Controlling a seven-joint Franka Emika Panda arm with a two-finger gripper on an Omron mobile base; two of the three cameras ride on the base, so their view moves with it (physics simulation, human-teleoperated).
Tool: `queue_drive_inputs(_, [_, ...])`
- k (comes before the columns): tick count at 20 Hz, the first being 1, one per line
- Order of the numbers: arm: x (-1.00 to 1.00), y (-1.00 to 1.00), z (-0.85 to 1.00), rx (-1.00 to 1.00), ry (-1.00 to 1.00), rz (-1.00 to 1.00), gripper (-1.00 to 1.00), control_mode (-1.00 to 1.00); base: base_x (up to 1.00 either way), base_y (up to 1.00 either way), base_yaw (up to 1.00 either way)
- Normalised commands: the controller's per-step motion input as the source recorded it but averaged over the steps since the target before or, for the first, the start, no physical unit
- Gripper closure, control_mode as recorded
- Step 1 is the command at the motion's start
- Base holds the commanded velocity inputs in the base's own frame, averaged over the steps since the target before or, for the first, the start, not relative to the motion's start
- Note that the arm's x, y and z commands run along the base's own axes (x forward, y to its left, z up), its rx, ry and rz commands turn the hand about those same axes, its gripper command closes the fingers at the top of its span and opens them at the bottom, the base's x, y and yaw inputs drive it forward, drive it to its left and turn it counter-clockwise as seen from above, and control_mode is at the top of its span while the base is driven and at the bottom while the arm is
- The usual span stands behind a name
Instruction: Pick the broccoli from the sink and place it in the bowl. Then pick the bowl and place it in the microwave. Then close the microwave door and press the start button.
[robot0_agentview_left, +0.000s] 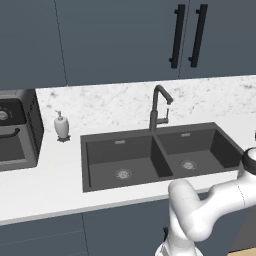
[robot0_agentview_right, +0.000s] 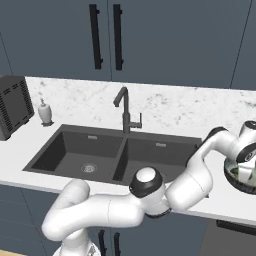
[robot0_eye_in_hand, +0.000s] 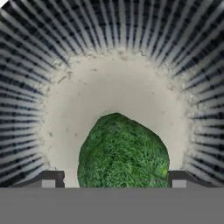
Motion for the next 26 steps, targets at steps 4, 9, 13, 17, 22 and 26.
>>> queue_drive_inputs(4, [0.00, 0.44, 0.03, -0.04, 0.00, 0.01, -1.00, -1.00, 0.00, 0.00, 0.00])
queue_drive_inputs(9, [-0.03, 0.93, 0.00, -0.24, -0.07, 0.00, -1.00, -1.00, 0.00, 0.00, 0.00])
queue_drive_inputs(13, [-0.29, 0.83, 0.10, -0.18, -0.02, 0.00, -1.00, -1.00, 0.00, 0.00, 0.00])
queue_drive_inputs(17, [-0.71, 0.34, 0.20, -0.04, 0.00, 0.04, -1.00, -1.00, 0.00, 0.00, 0.00])
queue_drive_inputs(22, [-0.87, 0.07, 0.50, 0.00, 0.07, 0.14, -1.00, -1.00, 0.00, 0.00, 0.00])
queue_drive_inputs(26, [-0.84, 0.00, 0.45, 0.00, 0.07, 0.31, -1.00, -1.00, 0.00, 0.00, 0.00])
